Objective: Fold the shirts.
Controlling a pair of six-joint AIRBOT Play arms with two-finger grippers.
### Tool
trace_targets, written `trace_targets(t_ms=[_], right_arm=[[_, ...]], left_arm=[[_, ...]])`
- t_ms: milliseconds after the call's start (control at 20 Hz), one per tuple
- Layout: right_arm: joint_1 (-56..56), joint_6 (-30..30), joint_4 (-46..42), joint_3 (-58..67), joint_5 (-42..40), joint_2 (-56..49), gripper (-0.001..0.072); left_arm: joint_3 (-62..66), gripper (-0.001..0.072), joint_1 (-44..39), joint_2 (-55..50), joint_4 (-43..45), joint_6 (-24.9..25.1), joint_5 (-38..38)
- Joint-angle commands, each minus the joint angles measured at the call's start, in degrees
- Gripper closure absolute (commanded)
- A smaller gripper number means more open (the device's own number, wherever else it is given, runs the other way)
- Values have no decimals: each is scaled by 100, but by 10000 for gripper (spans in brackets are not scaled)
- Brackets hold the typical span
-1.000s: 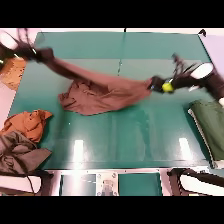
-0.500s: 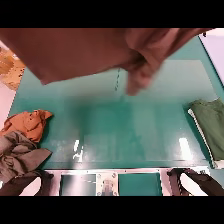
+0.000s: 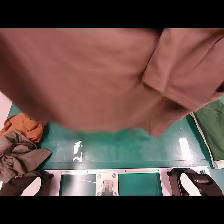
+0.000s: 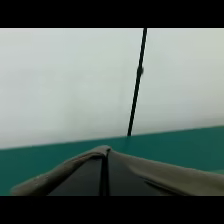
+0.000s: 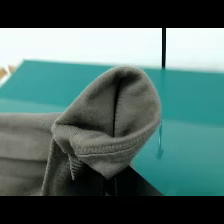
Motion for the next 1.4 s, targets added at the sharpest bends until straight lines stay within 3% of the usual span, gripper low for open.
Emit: trace_targets(t_ms=[0, 250, 450, 550, 600, 650, 700, 750, 800, 850, 900, 950, 1050, 1150, 1300, 1350], right_arm=[[9, -136, -35, -1532, -789, -219, 689], [4, -122, -28, -3499, -3254, -1878, 689], [-4, -111, 466, -3257, -4041, -3571, 689], [-9, -111, 481, -2938, -4039, -4098, 688], [-55, -111, 450, -2824, -3947, -4207, 662], [-166, -109, 448, -2741, -3799, -4210, 480], [-328, -109, 448, -2586, -3473, -4181, 328], [-553, -107, 448, -2413, -2959, -4124, 325], [-828, -109, 446, -2280, -2374, -4039, 327], [-1119, -114, 446, -2256, -1843, -3915, 363], [-1340, -133, 439, -2280, -1392, -3816, 466], [-1547, -136, 437, -2396, -1003, -3696, 572], [-1832, -247, 435, -2935, -610, -3338, 691], [-2022, -267, 308, -3703, -507, -2852, 690], [-2396, -389, 157, -4924, -507, -2079, 681], [-2511, -387, 162, -5235, -514, -1939, 486]], left_arm=[[-881, 687, -2, -844, -658, 437, -59], [-1856, 686, -284, -3265, -1488, 1648, 951], [-1856, 686, -695, -4769, -2288, 2352, 2203], [-1856, 684, -772, -5045, -2354, 2382, 2496], [-1845, 579, -745, -5073, -2352, 2380, 2476], [-1764, 265, -671, -5069, -2356, 2343, 2317], [-1578, 155, -514, -5051, -2347, 2199, 1908], [-1316, 154, -330, -5049, -2350, 2120, 1335], [-1003, 158, -118, -5049, -2350, 1985, 632], [-723, 284, 87, -5049, -2350, 1814, -59], [-474, 538, 297, -5049, -2352, 1681, -772], [-332, 687, 450, -5049, -2352, 1585, -1303], [-313, 688, 632, -4990, -2267, 1316, -2131], [-658, 689, 616, -4756, -1639, 962, -2653], [-2435, 688, 643, -3731, -1196, 964, -2494], [-3132, 686, 691, -3346, -1126, 1082, -2306]])
